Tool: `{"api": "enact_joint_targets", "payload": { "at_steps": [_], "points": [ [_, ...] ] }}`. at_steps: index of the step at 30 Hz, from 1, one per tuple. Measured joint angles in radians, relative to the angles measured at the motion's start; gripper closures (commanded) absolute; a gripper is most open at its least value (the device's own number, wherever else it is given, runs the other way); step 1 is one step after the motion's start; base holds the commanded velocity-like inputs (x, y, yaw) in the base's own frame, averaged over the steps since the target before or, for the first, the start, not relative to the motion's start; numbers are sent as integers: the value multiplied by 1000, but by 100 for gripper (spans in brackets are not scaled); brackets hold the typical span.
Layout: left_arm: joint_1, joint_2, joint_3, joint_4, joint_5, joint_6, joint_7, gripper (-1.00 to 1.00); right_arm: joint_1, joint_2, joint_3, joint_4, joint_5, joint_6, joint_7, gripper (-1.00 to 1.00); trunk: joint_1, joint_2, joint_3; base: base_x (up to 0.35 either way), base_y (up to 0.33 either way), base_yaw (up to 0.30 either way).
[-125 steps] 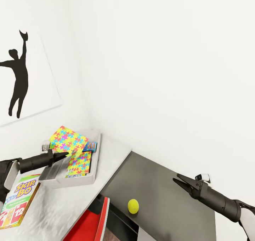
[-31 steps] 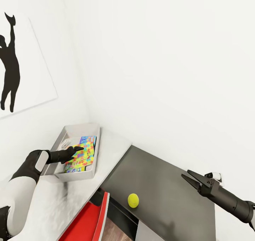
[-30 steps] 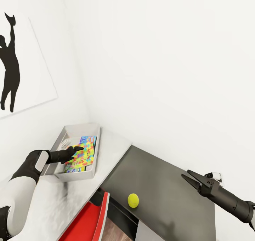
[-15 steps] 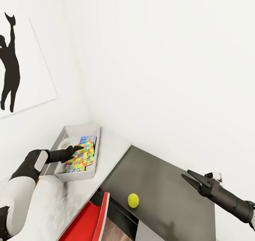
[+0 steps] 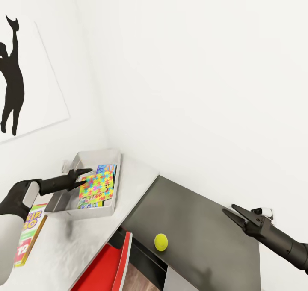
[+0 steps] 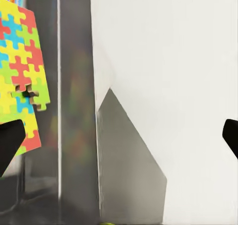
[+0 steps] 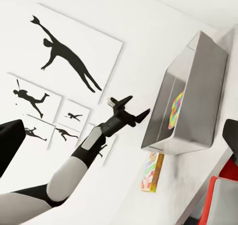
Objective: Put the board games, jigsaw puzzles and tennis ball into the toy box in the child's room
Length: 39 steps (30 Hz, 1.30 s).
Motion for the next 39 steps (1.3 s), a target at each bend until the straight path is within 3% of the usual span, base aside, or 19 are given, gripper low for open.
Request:
{"api": "enact_joint_targets", "payload": {
  "at_steps": [8, 10, 13, 19, 22, 39],
  "points": [
    [27, 108, -6, -23, -8, 14, -295, -100, 0, -2, -6, 0, 2, 0, 31, -100, 0, 0, 8, 0, 0, 0],
    [49, 133, -5, -25, -12, 13, -359, -100, 0, -2, -6, 0, 2, 0, 32, -100, 0, 0, 11, 0, 0, 0],
    [118, 192, -2, -27, -15, 1, -508, -100, 0, 1, -7, 0, 2, 0, 35, -100, 0, 0, 15, 0, 0, 0],
    [189, 237, 0, -31, -15, -22, -669, -100, 0, 0, -8, 0, 2, 0, 36, -100, 0, 0, 25, 0, 0, 0],
    [218, 247, 2, -32, -13, -35, -704, -100, 0, -1, -8, 0, 2, 0, 36, -100, 0, 0, 30, 0, 0, 0],
    [355, 253, 4, -30, -2, -75, -705, -100, 0, -3, -8, 0, 2, 0, 36, -100, 0, 0, 57, 0, 0, 0]
  ]
}}
